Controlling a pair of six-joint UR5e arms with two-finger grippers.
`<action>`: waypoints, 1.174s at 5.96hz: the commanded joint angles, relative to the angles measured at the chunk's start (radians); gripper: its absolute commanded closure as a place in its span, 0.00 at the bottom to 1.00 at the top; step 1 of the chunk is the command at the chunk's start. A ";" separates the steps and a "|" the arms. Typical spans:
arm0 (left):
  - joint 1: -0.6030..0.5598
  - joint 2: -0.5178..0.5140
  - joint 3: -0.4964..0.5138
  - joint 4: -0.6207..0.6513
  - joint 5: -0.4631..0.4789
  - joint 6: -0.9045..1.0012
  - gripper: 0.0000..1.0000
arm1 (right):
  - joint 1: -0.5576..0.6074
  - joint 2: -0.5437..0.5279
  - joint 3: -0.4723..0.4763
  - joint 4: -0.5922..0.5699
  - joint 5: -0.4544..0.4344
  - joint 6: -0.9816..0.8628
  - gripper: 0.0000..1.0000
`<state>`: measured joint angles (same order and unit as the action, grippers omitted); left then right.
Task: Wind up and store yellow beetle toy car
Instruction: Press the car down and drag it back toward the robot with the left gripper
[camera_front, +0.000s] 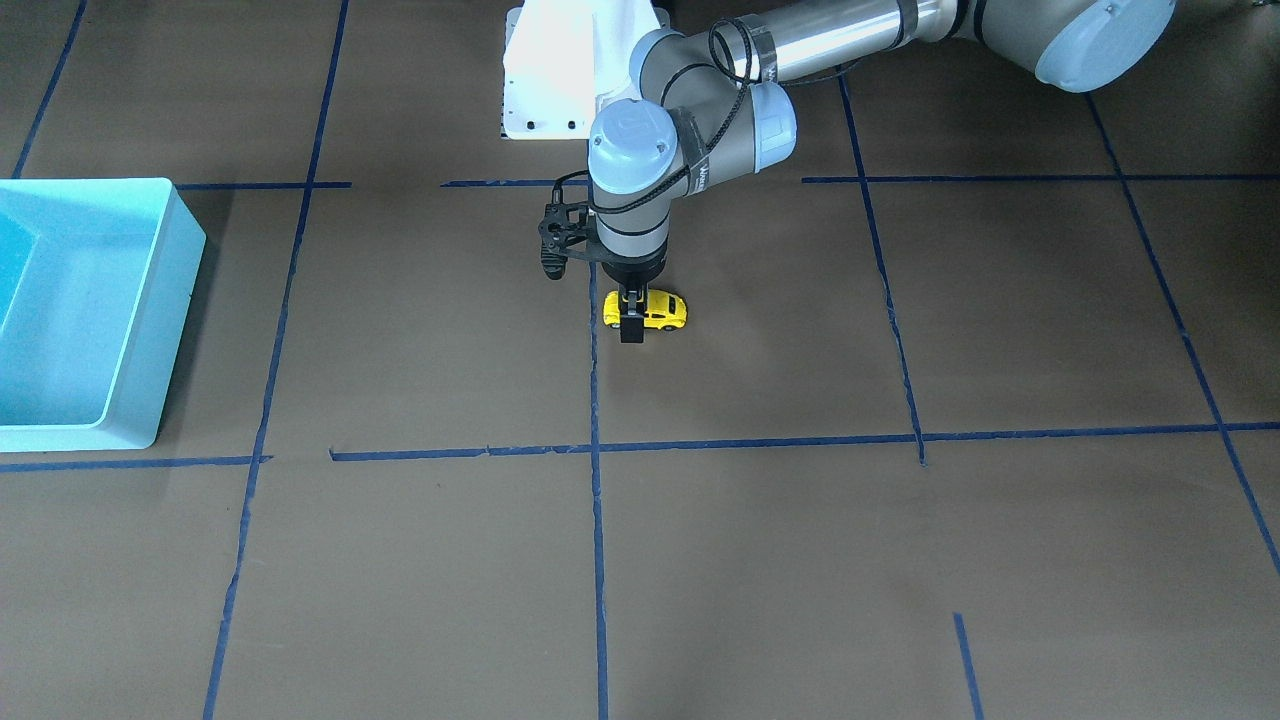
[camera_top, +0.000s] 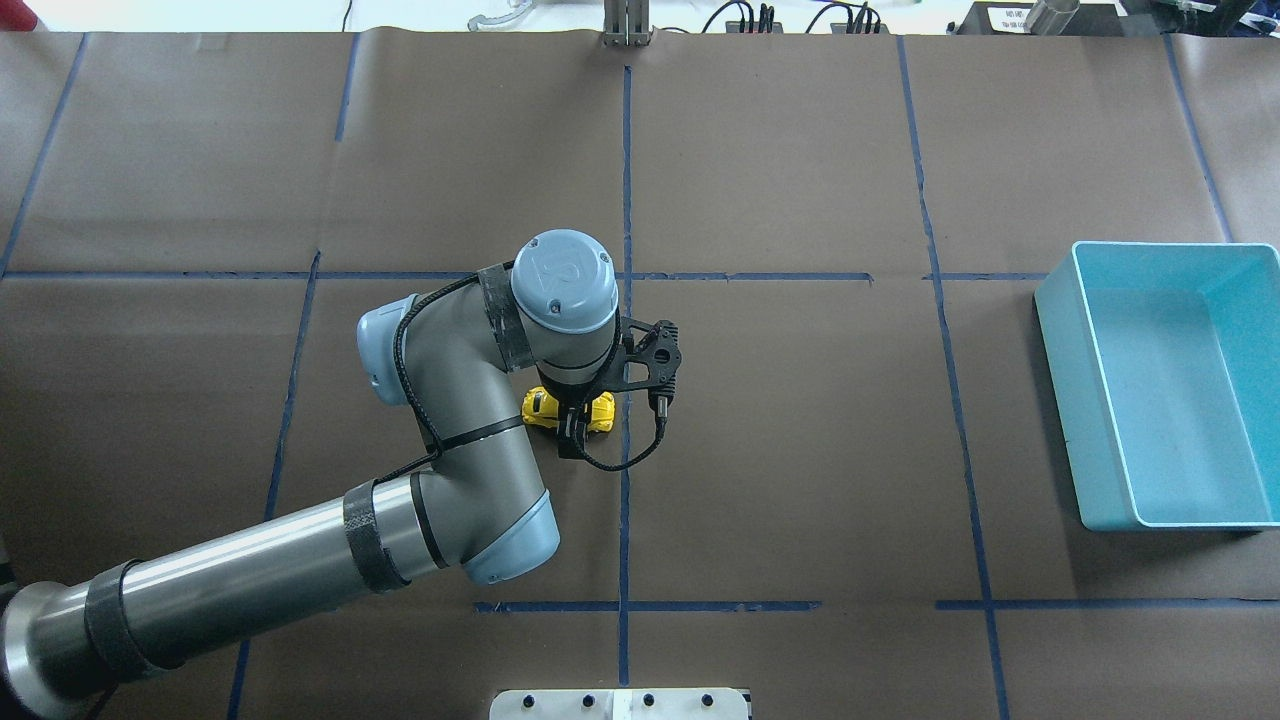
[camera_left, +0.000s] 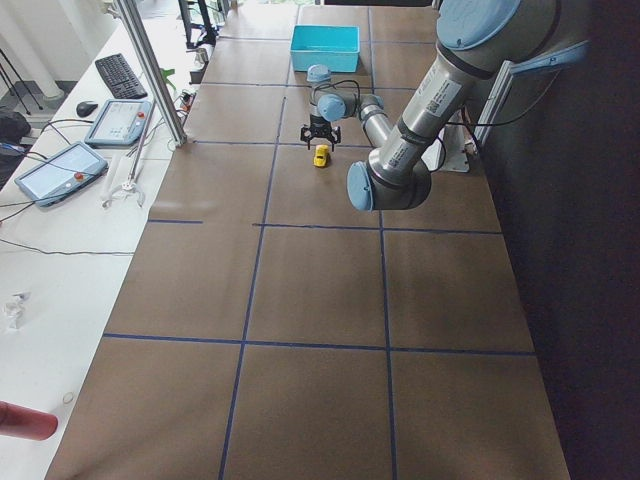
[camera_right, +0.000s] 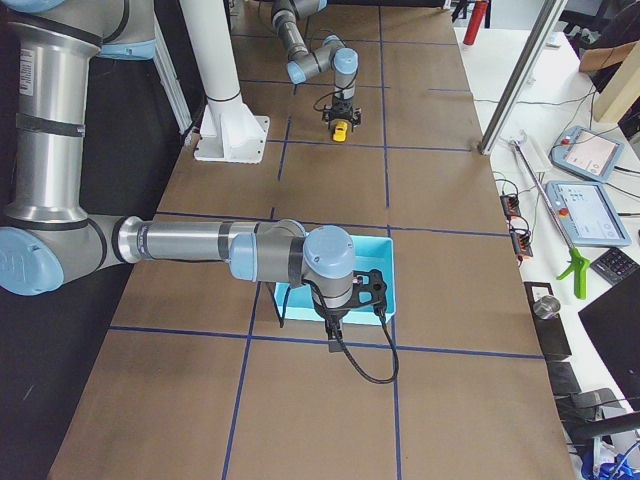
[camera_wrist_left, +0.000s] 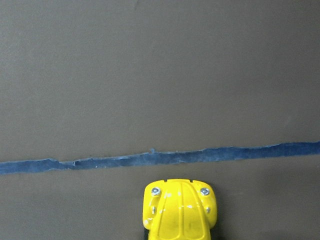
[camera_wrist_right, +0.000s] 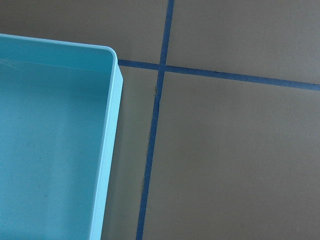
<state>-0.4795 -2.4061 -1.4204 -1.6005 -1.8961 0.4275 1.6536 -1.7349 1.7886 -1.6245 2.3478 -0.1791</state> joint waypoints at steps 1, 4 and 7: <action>0.004 -0.005 0.020 -0.018 0.000 -0.003 0.00 | 0.000 0.000 0.000 0.000 0.001 0.001 0.00; 0.009 -0.004 0.020 -0.019 -0.001 0.004 0.04 | 0.000 0.002 0.002 0.000 0.001 0.003 0.00; 0.007 0.004 0.015 -0.041 -0.001 0.002 0.63 | 0.000 0.002 0.000 0.000 0.001 0.003 0.00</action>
<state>-0.4720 -2.4051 -1.4027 -1.6359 -1.8976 0.4327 1.6536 -1.7334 1.7887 -1.6245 2.3485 -0.1765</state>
